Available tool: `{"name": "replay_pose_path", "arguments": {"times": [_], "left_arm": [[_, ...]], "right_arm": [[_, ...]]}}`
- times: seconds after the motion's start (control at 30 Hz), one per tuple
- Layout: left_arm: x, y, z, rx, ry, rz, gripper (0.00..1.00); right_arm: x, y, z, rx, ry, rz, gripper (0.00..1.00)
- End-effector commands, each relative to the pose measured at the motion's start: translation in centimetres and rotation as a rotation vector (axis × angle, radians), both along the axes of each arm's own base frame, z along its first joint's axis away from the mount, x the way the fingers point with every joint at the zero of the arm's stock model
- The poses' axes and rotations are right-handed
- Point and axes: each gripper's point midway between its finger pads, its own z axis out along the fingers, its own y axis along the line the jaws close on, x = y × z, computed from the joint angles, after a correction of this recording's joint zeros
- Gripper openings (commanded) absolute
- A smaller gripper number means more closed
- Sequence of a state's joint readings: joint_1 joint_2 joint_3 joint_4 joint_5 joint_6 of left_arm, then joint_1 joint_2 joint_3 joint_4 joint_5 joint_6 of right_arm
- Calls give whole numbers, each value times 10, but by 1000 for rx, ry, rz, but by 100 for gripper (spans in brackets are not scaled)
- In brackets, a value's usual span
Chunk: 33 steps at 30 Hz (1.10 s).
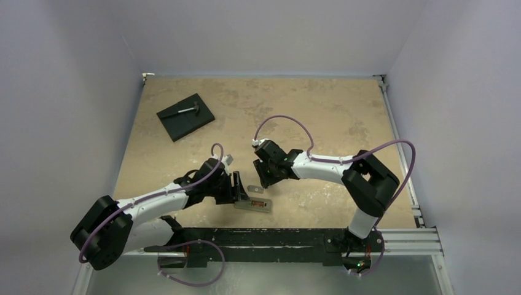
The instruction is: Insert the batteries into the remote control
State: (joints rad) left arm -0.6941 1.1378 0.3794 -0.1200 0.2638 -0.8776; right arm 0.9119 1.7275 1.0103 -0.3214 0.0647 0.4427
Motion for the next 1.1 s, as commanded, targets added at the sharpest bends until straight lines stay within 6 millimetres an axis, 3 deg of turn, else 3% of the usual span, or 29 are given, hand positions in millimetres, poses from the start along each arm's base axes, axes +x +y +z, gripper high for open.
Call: {"name": "replay_pose_path", "arguments": {"times": [0.0, 0.1, 0.7, 1.07], "left_arm": [[3, 30, -18, 185, 3, 40, 63], [6, 30, -16, 192, 1, 46, 72], [9, 36, -13, 239, -2, 61, 74], [13, 34, -12, 233, -14, 57, 74]], "right_arm": [[8, 8, 10, 10, -43, -12, 40], [6, 5, 6, -10, -42, -9, 38], [-12, -7, -6, -118, -57, 9, 31], [-15, -6, -6, -140, -68, 17, 14]]}}
